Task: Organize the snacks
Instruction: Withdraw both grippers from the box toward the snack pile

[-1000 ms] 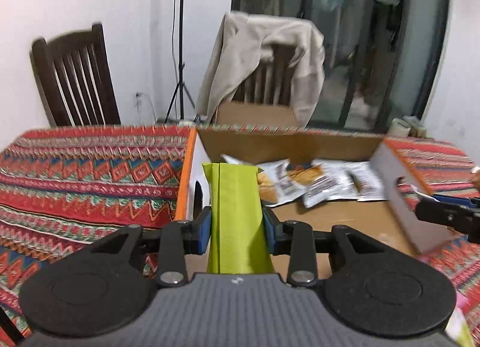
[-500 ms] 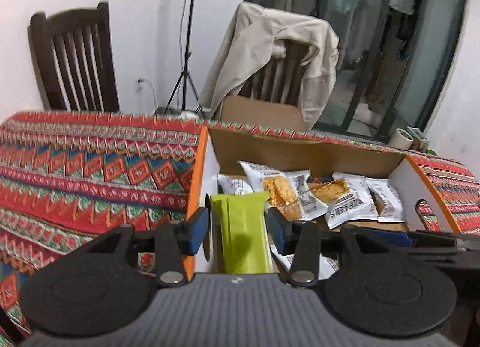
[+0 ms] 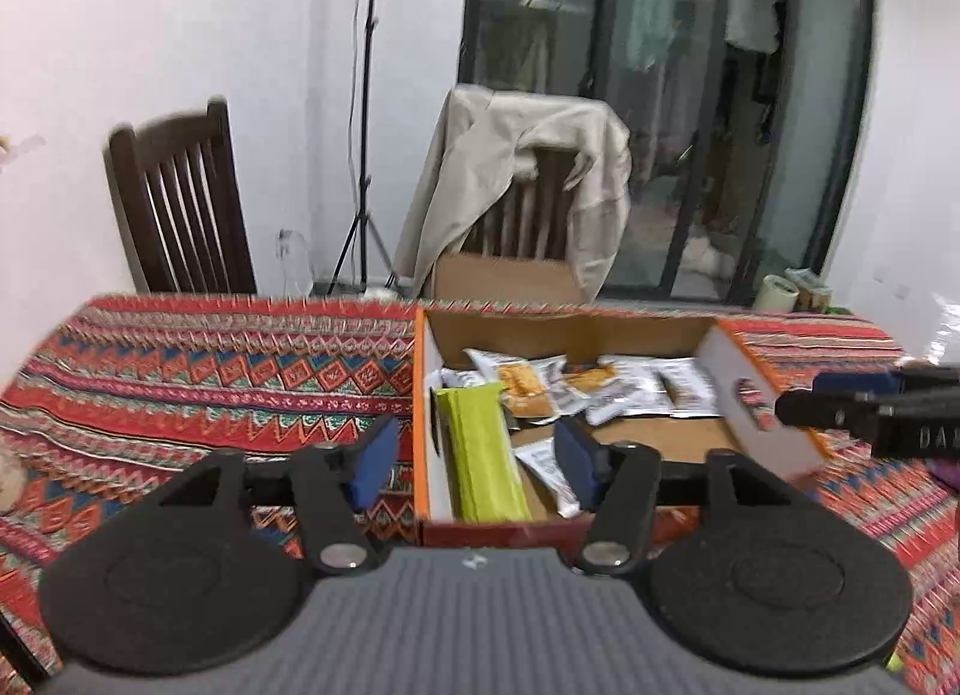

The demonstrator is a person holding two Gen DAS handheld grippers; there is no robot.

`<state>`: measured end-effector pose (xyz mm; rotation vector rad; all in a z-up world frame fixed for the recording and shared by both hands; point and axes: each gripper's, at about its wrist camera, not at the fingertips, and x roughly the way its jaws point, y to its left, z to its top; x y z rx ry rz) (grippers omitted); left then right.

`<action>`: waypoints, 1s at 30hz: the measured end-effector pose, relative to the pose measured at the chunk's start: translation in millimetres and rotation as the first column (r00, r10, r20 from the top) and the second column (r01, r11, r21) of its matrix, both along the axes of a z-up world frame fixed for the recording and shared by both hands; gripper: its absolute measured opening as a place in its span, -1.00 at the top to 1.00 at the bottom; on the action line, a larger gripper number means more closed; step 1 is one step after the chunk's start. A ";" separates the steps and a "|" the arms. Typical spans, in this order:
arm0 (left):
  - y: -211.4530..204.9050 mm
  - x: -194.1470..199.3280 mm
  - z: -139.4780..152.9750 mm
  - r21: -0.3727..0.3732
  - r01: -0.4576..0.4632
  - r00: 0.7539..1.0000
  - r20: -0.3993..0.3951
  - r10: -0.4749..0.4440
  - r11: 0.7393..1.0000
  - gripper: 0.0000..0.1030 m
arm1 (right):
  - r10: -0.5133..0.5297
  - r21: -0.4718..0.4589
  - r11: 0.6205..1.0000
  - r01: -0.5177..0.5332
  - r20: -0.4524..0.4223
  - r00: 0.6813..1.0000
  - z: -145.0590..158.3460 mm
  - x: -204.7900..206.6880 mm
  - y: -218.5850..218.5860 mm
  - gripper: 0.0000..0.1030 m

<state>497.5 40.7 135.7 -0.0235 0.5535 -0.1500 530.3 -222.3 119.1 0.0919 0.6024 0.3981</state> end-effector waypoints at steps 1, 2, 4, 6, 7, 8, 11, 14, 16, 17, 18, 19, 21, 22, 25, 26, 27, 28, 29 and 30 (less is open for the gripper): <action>-0.7 -19.1 5.6 0.005 0.007 1.000 0.028 -0.007 1.000 -0.33 | 0.003 -0.009 1.000 -0.003 0.019 1.000 6.8 -11.6 -4.7 -0.23; -1.1 -39.5 10.4 0.011 0.015 0.998 0.062 -0.015 1.000 -0.41 | 0.006 -0.021 1.000 -0.006 0.043 0.999 14.6 -27.0 -10.4 -0.26; -1.7 -76.6 17.2 0.018 0.028 0.993 0.114 -0.030 0.999 -0.54 | 0.014 -0.043 0.999 -0.010 0.086 0.996 25.6 -56.1 -20.6 -0.36; -3.7 -116.7 20.4 0.006 0.043 0.987 0.152 -0.043 0.999 -0.59 | 0.019 -0.047 0.999 -0.013 0.130 0.991 32.6 -89.2 -31.3 -0.53; -4.3 -134.7 20.4 -0.002 0.049 0.985 0.164 -0.048 0.999 -0.60 | 0.023 -0.045 0.999 -0.017 0.143 0.989 34.7 -105.6 -36.5 -0.55; -5.7 -152.6 19.4 -0.014 0.051 0.983 0.179 -0.048 0.999 -0.66 | 0.031 -0.041 0.999 -0.025 0.156 0.987 35.8 -123.2 -41.9 -0.55; -12.8 -198.0 9.1 -0.025 0.042 0.977 0.212 -0.035 0.999 -0.79 | 0.041 -0.029 0.999 -0.036 0.181 0.983 31.8 -173.9 -56.0 -0.57; -25.1 -230.8 -12.8 -0.025 0.035 0.984 0.178 -0.030 0.999 -0.81 | 0.041 -0.052 0.998 -0.031 0.204 0.978 19.2 -224.7 -63.4 -0.67; -32.6 -247.6 -30.8 -0.013 0.030 0.990 0.139 -0.027 0.999 -0.81 | 0.050 -0.070 0.997 -0.036 0.215 0.975 5.6 -256.8 -66.6 -0.71; -35.0 -257.2 -40.3 -0.009 0.026 0.992 0.124 -0.025 1.000 -0.81 | 0.050 -0.072 0.997 -0.035 0.211 0.976 -2.9 -271.4 -68.1 -0.75; -38.4 -265.1 -49.5 -0.009 0.019 0.994 0.104 -0.018 1.000 -0.81 | 0.044 -0.071 0.997 -0.031 0.200 0.979 -11.6 -284.2 -69.5 -0.76; -40.6 -271.7 -58.0 -0.008 0.018 0.996 0.084 -0.017 1.000 -0.81 | 0.037 -0.071 0.997 -0.024 0.186 0.982 -21.1 -296.8 -71.1 -0.76; -42.6 -285.7 -74.8 -0.016 0.016 0.999 0.040 -0.015 1.000 -0.81 | -0.004 -0.063 0.998 0.013 0.152 0.988 -43.0 -319.0 -74.2 -0.76; -43.7 -290.0 -81.5 -0.016 0.018 1.000 0.017 -0.018 1.000 -0.81 | -0.032 -0.053 0.998 0.039 0.125 0.992 -54.3 -327.3 -75.5 -0.76; -45.9 -297.4 -100.1 0.026 0.030 0.999 -0.036 -0.029 0.999 -0.81 | -0.060 -0.026 0.998 0.060 0.030 0.998 -85.8 -346.0 -78.3 -0.76; -45.1 -298.1 -105.5 0.037 0.020 0.999 -0.047 -0.018 0.999 -0.81 | -0.062 -0.028 0.998 0.062 0.002 0.998 -94.2 -349.7 -78.5 -0.76; -43.5 -296.8 -109.2 0.041 0.007 0.998 -0.061 -0.005 0.999 -0.81 | -0.070 -0.039 0.997 0.070 -0.010 0.997 -100.0 -352.5 -78.1 -0.76; -41.0 -295.7 -112.3 0.034 0.002 0.998 -0.068 0.001 0.999 -0.81 | -0.081 -0.053 0.995 0.080 -0.014 0.997 -104.5 -354.5 -77.2 -0.76; -39.1 -293.7 -113.2 0.022 -0.003 0.997 -0.075 0.005 1.000 -0.81 | -0.095 -0.072 0.993 0.094 -0.016 0.995 -106.7 -355.2 -76.6 -0.76; -37.4 -291.1 -113.1 0.015 -0.004 0.997 -0.077 0.005 1.000 -0.81 | -0.104 -0.084 0.991 0.103 -0.013 0.994 -106.6 -353.6 -76.1 -0.76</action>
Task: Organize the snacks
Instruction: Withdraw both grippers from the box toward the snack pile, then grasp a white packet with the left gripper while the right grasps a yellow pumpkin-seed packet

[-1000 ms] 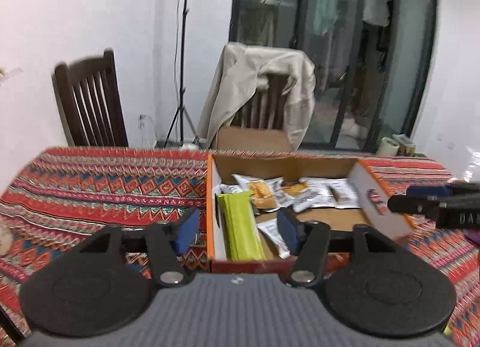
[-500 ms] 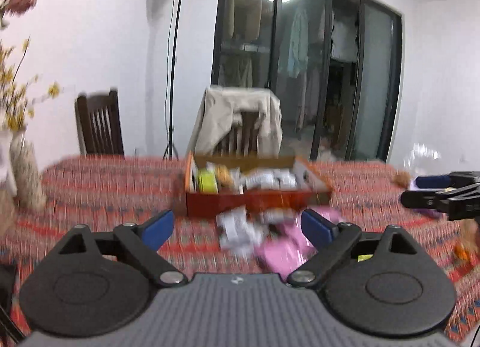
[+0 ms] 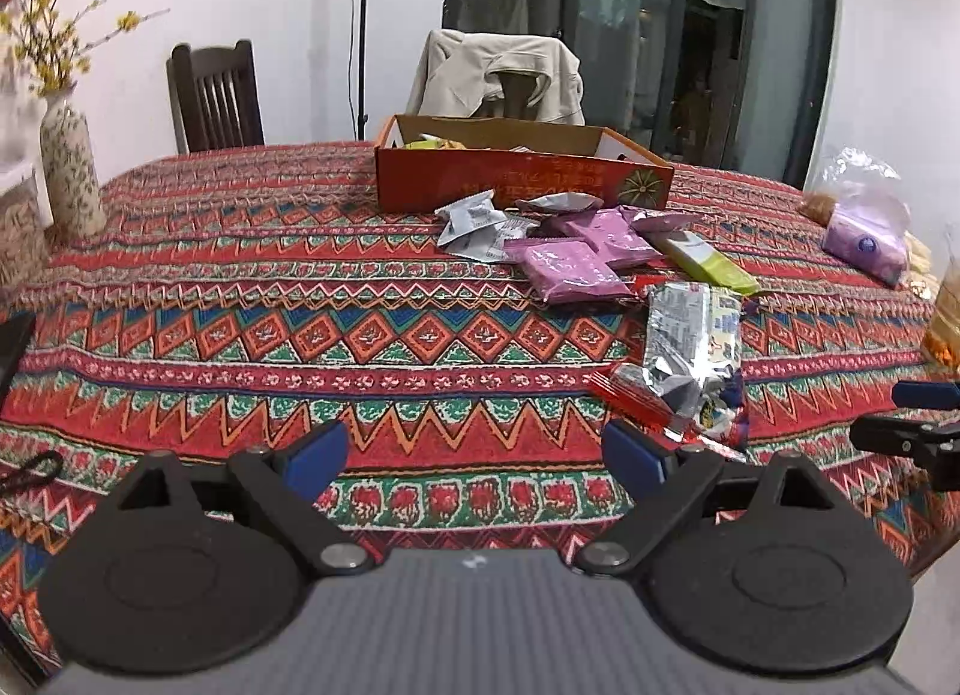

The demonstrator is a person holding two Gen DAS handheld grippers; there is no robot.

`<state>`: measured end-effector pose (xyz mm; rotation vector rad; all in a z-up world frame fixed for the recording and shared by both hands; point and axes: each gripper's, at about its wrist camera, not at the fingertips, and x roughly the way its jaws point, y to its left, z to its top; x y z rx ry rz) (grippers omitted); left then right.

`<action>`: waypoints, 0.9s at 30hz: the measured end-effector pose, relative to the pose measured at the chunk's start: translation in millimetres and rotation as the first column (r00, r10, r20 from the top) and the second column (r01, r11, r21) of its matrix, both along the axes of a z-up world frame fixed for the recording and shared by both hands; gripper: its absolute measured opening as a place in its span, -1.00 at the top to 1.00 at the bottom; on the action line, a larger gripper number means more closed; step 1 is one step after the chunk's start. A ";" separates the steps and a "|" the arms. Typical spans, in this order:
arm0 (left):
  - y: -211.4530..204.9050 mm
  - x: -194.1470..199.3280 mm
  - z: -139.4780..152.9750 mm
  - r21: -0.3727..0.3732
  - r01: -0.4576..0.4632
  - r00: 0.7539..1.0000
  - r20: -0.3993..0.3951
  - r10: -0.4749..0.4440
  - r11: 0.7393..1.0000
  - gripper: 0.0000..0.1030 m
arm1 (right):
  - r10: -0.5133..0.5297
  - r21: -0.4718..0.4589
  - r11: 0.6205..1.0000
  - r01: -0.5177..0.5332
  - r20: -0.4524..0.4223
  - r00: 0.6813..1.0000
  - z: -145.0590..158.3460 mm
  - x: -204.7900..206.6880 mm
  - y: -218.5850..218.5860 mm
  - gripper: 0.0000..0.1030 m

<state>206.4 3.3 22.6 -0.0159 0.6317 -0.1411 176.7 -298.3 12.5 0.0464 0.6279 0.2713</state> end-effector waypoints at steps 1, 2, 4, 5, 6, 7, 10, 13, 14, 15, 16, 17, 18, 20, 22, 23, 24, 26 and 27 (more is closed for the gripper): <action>0.7 0.3 0.7 -0.003 0.001 1.000 0.002 -0.001 1.000 -0.81 | -0.007 -0.006 1.000 0.007 0.007 1.000 1.0 0.5 0.0 -0.76; 0.6 1.3 0.9 -0.003 0.003 1.000 0.005 -0.003 1.000 -0.81 | -0.011 -0.005 1.000 0.011 0.015 1.000 1.5 0.4 0.2 -0.76; 0.5 6.4 1.4 -0.004 0.002 1.000 0.008 -0.002 1.000 -0.81 | -0.012 0.004 1.000 0.012 0.028 1.000 4.3 1.9 -1.2 -0.76; 0.9 8.8 1.6 -0.009 -0.001 1.000 0.007 0.001 1.000 -0.81 | -0.010 0.006 1.000 0.010 0.035 0.999 5.7 3.5 -0.2 -0.76; 1.2 12.7 1.9 -0.015 -0.002 1.000 0.004 0.002 1.000 -0.81 | -0.008 0.006 1.000 0.008 0.039 0.999 7.1 6.7 1.5 -0.76; 1.2 17.6 3.0 -0.021 -0.004 1.000 0.000 0.004 1.000 -0.81 | -0.005 0.004 1.000 0.004 0.042 0.999 7.6 9.4 3.6 -0.76; 1.9 43.8 6.4 -0.039 0.001 1.000 -0.008 -0.001 0.999 -0.80 | 0.002 -0.005 1.000 -0.002 0.026 1.000 5.0 19.9 5.8 -0.76; 1.9 77.3 15.2 -0.058 0.028 1.000 0.006 -0.028 0.998 -0.80 | 0.003 -0.020 1.000 -0.002 0.018 1.000 3.8 32.7 8.4 -0.75; 1.6 88.7 17.6 -0.059 0.035 0.999 0.013 -0.034 0.998 -0.79 | 0.007 -0.025 1.000 -0.006 0.023 1.000 5.8 38.6 9.1 -0.75; 0.5 104.8 20.3 -0.059 0.052 0.998 0.024 -0.050 0.997 -0.78 | 0.015 -0.025 1.000 -0.014 0.029 0.999 9.2 45.3 10.0 -0.75; -1.0 119.5 22.1 -0.053 0.062 0.998 0.030 -0.061 0.997 -0.73 | 0.021 -0.024 1.000 -0.020 0.039 0.999 12.4 50.4 10.7 -0.75; -2.6 135.0 23.4 -0.047 0.064 0.997 0.034 -0.063 0.997 -0.68 | 0.032 -0.021 0.999 -0.031 0.055 0.998 18.3 58.6 12.6 -0.75; -4.5 153.1 24.1 -0.041 0.074 0.997 0.039 -0.072 0.996 -0.66 | 0.045 -0.019 0.999 -0.044 0.070 0.997 23.9 66.5 14.5 -0.75; -6.8 188.4 21.5 -0.043 0.089 0.996 0.031 -0.088 0.995 -0.58 | 0.071 -0.020 0.997 -0.069 0.100 0.992 34.0 84.0 19.2 -0.75; -8.0 222.6 13.5 -0.061 0.084 0.996 -0.006 -0.084 0.995 -0.44 | 0.088 -0.027 0.996 -0.085 0.121 0.989 42.6 105.5 25.2 -0.75; -8.6 238.7 8.4 -0.074 0.074 0.997 -0.028 -0.076 0.995 -0.41 | 0.102 -0.037 0.995 -0.098 0.126 0.987 46.2 118.6 29.6 -0.75; -8.8 250.9 3.0 -0.084 0.078 0.996 -0.038 -0.081 0.993 -0.41 | 0.117 -0.049 0.993 -0.111 0.127 0.985 48.9 130.5 33.9 -0.75; -8.5 271.1 -7.7 -0.100 0.073 0.996 -0.049 -0.078 0.992 -0.39 | 0.149 -0.072 0.987 -0.141 0.126 0.981 52.0 158.1 43.7 -0.75; -7.3 279.3 -13.2 -0.111 0.070 0.996 -0.054 -0.076 0.991 -0.39 | 0.164 -0.077 0.985 -0.155 0.121 0.979 52.3 173.5 48.4 -0.75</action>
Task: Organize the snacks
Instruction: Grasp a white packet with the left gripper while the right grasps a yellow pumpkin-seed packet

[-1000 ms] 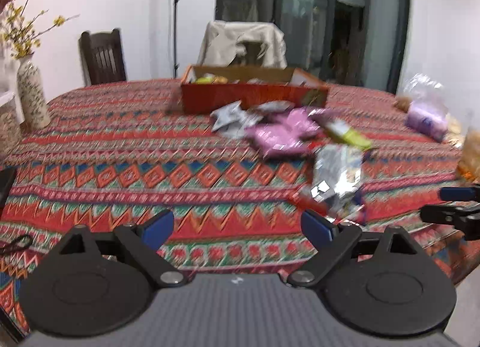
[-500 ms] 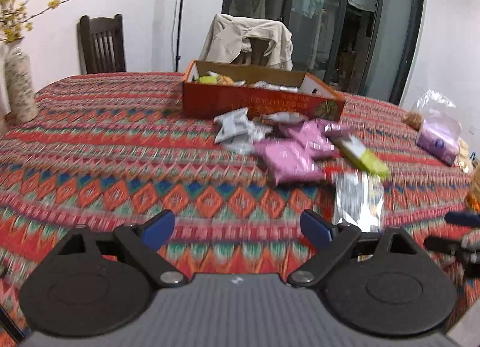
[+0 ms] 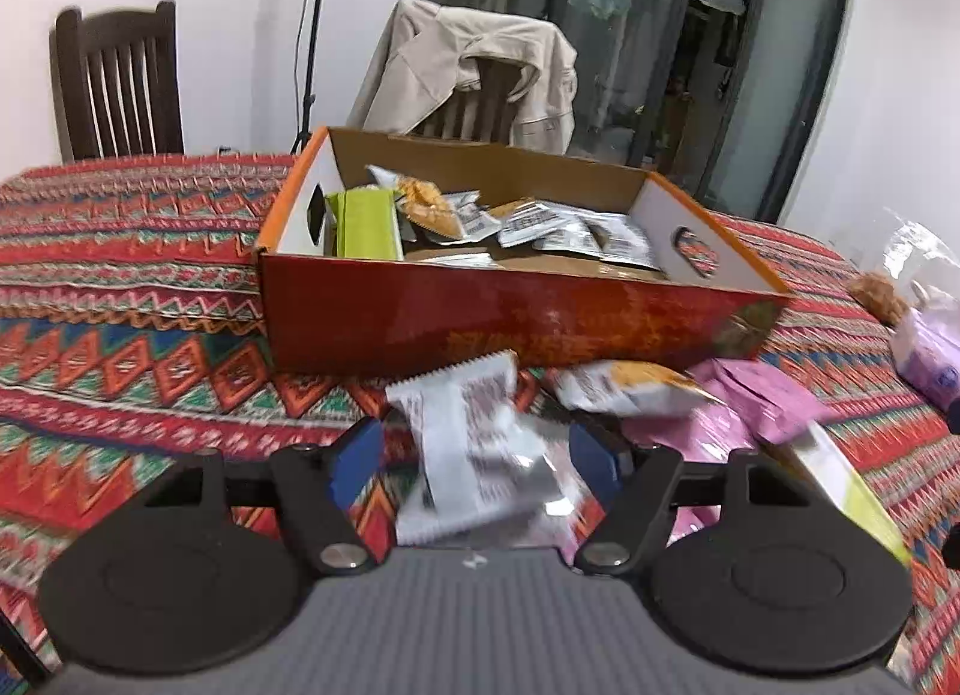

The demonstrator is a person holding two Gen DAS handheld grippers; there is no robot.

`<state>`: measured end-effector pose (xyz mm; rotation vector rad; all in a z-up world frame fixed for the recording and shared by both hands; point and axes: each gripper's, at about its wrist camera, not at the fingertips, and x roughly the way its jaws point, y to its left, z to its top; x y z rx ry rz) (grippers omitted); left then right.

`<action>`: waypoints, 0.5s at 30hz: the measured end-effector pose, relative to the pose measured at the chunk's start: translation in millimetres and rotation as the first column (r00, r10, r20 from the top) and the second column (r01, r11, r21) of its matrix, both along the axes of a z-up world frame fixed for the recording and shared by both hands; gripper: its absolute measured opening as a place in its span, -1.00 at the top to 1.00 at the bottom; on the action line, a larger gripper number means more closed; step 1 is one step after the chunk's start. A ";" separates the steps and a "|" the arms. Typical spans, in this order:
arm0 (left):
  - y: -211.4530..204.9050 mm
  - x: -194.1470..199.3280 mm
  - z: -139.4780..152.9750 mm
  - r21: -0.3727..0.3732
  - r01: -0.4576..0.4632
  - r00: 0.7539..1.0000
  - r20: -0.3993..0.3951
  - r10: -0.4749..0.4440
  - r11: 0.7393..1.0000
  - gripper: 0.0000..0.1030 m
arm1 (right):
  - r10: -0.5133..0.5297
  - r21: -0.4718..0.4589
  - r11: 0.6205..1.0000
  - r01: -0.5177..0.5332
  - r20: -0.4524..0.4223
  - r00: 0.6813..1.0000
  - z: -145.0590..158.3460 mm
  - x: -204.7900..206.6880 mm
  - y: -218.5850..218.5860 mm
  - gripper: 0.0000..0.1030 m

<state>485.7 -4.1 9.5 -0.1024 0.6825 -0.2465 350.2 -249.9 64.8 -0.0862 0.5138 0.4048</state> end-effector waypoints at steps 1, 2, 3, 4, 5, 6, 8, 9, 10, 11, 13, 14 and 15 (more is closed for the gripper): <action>1.7 6.9 -5.6 -0.016 -0.002 1.000 -0.009 0.002 1.000 -0.33 | 0.010 -0.002 1.000 -0.010 -0.009 1.000 0.0 12.4 4.2 -0.75; 3.7 11.0 -11.1 -0.037 -0.007 1.000 -0.018 0.007 0.999 -0.22 | 0.024 -0.002 1.000 -0.024 -0.020 1.000 -1.3 28.7 8.5 -0.75; 6.4 13.7 -17.2 -0.069 -0.010 1.000 -0.030 0.008 0.998 -0.09 | 0.033 0.002 0.999 -0.033 -0.033 0.999 -3.3 43.3 12.2 -0.75; 8.1 13.9 -22.2 -0.102 0.000 1.000 -0.023 -0.002 0.995 0.07 | 0.043 0.006 0.999 -0.043 -0.058 0.997 -6.3 59.6 16.2 -0.75; 7.6 12.2 -23.3 -0.098 0.010 1.000 -0.012 -0.011 0.995 0.16 | 0.047 0.006 0.999 -0.047 -0.084 0.995 -9.8 75.8 19.9 -0.74; 6.8 10.9 -22.1 -0.084 0.022 1.000 -0.008 -0.023 0.996 0.16 | 0.047 0.001 0.999 -0.048 -0.102 0.994 -13.9 89.8 24.0 -0.74; 8.9 7.4 -19.5 -0.096 0.027 1.000 -0.004 -0.027 0.995 0.18 | 0.072 -0.020 0.997 -0.075 -0.128 0.989 -21.6 116.3 34.8 -0.74; 10.3 6.1 -18.4 -0.100 0.028 1.000 -0.005 -0.028 0.995 0.18 | 0.081 -0.021 0.996 -0.085 -0.148 0.986 -26.8 128.8 39.8 -0.74; 11.5 3.5 -16.9 -0.093 0.029 1.000 0.000 -0.029 0.995 0.18 | 0.090 -0.019 0.995 -0.095 -0.170 0.981 -31.0 138.8 43.3 -0.73; 13.4 -0.2 -14.3 -0.083 0.024 1.000 0.007 -0.024 0.996 0.18 | 0.102 -0.016 0.994 -0.107 -0.196 0.975 -36.1 151.2 47.8 -0.71; 17.1 -6.7 -7.4 -0.058 0.006 1.000 0.021 -0.005 0.998 0.18 | 0.116 -0.018 0.992 -0.123 -0.225 0.968 -43.9 166.3 54.1 -0.71; 18.6 -9.2 -3.6 -0.038 -0.008 1.000 0.027 0.009 0.999 0.18 | 0.122 -0.020 0.991 -0.130 -0.233 0.965 -46.2 171.0 57.0 -0.71; 19.5 -8.7 -0.5 -0.022 -0.022 0.999 0.034 0.022 1.000 0.18 | 0.131 -0.022 0.990 -0.141 -0.242 0.961 -48.4 175.7 60.0 -0.71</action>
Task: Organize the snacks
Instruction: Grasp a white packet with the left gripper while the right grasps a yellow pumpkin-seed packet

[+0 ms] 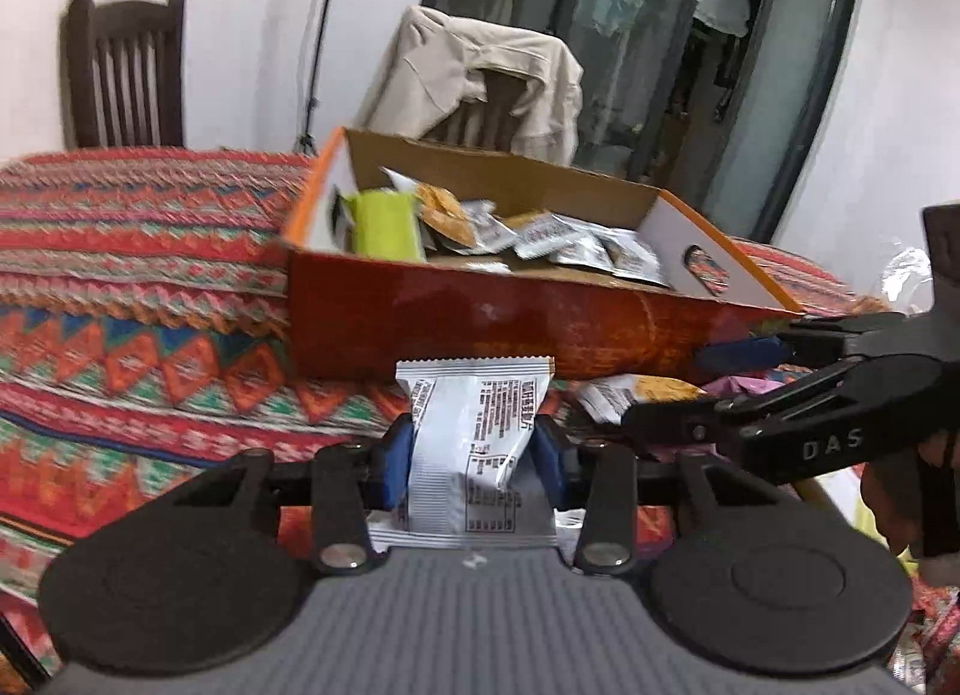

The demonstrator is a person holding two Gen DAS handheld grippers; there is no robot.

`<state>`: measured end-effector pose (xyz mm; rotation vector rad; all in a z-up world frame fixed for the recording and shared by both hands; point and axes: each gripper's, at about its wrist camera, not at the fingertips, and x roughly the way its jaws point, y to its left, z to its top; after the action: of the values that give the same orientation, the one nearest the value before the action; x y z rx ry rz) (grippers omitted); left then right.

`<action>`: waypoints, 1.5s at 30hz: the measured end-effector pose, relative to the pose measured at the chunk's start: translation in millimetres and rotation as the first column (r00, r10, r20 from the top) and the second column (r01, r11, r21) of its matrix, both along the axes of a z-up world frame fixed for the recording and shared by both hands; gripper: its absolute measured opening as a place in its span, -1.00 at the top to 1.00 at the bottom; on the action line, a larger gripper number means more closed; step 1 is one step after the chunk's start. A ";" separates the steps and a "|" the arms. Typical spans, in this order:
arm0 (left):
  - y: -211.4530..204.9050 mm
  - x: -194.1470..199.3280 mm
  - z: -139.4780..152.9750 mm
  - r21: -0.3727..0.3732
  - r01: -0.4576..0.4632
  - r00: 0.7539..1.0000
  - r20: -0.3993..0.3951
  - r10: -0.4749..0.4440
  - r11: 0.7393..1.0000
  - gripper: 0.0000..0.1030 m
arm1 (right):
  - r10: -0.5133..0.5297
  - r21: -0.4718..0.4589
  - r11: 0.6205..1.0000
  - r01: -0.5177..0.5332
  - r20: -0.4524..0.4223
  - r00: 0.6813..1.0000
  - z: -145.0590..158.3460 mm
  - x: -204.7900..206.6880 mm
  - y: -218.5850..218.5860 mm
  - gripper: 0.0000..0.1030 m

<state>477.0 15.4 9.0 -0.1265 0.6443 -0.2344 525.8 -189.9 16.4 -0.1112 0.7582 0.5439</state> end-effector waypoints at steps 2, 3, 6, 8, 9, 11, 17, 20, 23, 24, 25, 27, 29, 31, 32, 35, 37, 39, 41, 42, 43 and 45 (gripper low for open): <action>2.5 -2.3 5.3 0.013 -0.022 1.000 0.010 0.022 1.000 0.18 | 0.030 0.019 0.999 -0.029 -0.042 0.999 -4.6 9.8 4.3 -0.70; 4.1 -2.5 7.4 0.011 -0.024 1.000 0.009 0.024 1.000 0.18 | 0.042 0.031 0.999 -0.040 -0.062 0.997 -7.5 13.4 6.5 -0.70; 4.9 -2.1 9.0 0.023 -0.035 0.999 0.003 0.034 0.999 0.18 | 0.057 -0.013 0.998 -0.058 -0.077 0.995 -14.9 16.4 16.4 -0.30; 4.5 -5.2 12.3 0.031 -0.044 0.999 0.010 0.044 0.999 0.18 | 0.061 -0.016 0.998 -0.063 -0.077 0.995 -16.6 14.7 18.3 0.04; 4.6 -7.7 14.7 0.030 -0.048 0.999 0.012 0.048 0.998 0.18 | 0.066 -0.009 0.998 -0.067 -0.083 0.994 -16.5 13.5 18.4 0.38; 4.7 -14.3 21.0 0.026 -0.048 0.999 0.023 0.048 0.999 0.18 | 0.059 -0.011 0.998 -0.060 -0.062 0.996 -12.8 6.5 17.2 0.50; 5.9 -58.9 35.0 0.029 -0.047 0.996 0.073 0.045 0.998 0.19 | 0.028 0.021 0.999 -0.028 0.021 0.999 8.1 -14.2 8.4 0.70; 6.9 -85.7 36.7 0.026 -0.060 0.995 0.079 0.058 0.998 0.19 | 0.038 0.020 0.999 -0.040 0.071 0.997 18.8 -32.0 9.6 0.78; 8.1 -115.1 37.6 0.008 -0.068 0.995 0.075 0.068 0.998 0.19 | 0.053 0.009 0.998 -0.055 0.144 0.988 30.6 -57.5 10.6 0.80; 8.7 -127.0 37.5 -0.001 -0.067 0.995 0.073 0.067 0.998 0.19 | 0.049 0.005 0.999 -0.050 0.168 0.985 35.0 -68.1 9.5 0.80; 9.2 -137.5 37.0 -0.006 -0.064 0.995 0.073 0.065 0.998 0.19 | 0.044 0.003 0.999 -0.046 0.198 0.979 40.8 -83.9 6.8 0.80; 8.2 -159.9 34.5 -0.002 -0.068 0.995 0.073 0.068 0.998 0.19 | 0.036 0.019 0.999 -0.042 0.231 0.972 49.2 -116.3 2.8 0.80; 5.1 -176.9 29.2 0.010 -0.080 0.995 0.063 0.080 0.997 0.19 | 0.043 0.074 0.995 -0.062 0.236 0.971 53.7 -155.5 -4.8 0.80; 1.3 -192.6 22.4 0.018 -0.085 0.996 0.042 0.084 0.996 0.19 | 0.041 0.144 0.987 -0.070 0.196 0.980 50.5 -188.2 -12.5 0.80; -0.6 -199.2 19.1 0.022 -0.084 0.996 0.031 0.083 0.996 0.18 | 0.044 0.180 0.981 -0.073 0.161 0.986 45.5 -204.3 -15.6 0.80; -6.8 -218.4 11.2 0.049 -0.085 0.996 0.009 0.084 0.995 0.18 | 0.052 0.234 0.970 -0.070 0.084 0.995 29.2 -244.1 -21.3 0.79; -9.4 -229.3 8.9 0.067 -0.090 0.996 0.004 0.090 0.994 0.18 | 0.040 0.244 0.968 -0.051 0.050 0.998 20.1 -266.4 -25.3 0.79; -11.7 -239.0 8.4 0.071 -0.085 0.996 0.005 0.085 0.994 0.18 | 0.024 0.153 0.988 -0.035 0.074 0.997 14.0 -287.6 -23.0 0.79; -15.5 -247.0 7.5 0.084 -0.080 0.997 0.010 0.080 0.993 0.18 | 0.016 -0.046 0.999 -0.009 0.147 0.989 10.4 -310.1 -10.9 0.77; -17.4 -249.5 6.5 0.095 -0.077 0.997 0.010 0.077 0.992 0.17 | 0.024 -0.101 0.995 -0.008 0.157 0.987 8.4 -318.4 -6.4 0.71; -19.4 -252.8 5.0 0.107 -0.076 0.997 0.010 0.075 0.991 0.17 | 0.032 -0.113 0.994 -0.014 0.155 0.987 7.3 -324.4 -4.0 0.70; -23.3 -259.1 1.1 0.134 -0.079 0.997 0.008 0.079 0.988 0.17 | 0.064 -0.081 0.995 -0.052 0.149 0.987 6.2 -336.0 -1.3 0.46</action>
<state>217.9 -7.9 10.1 -0.0224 0.6496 -0.1145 189.8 -191.2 22.6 -0.2442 0.6291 0.5552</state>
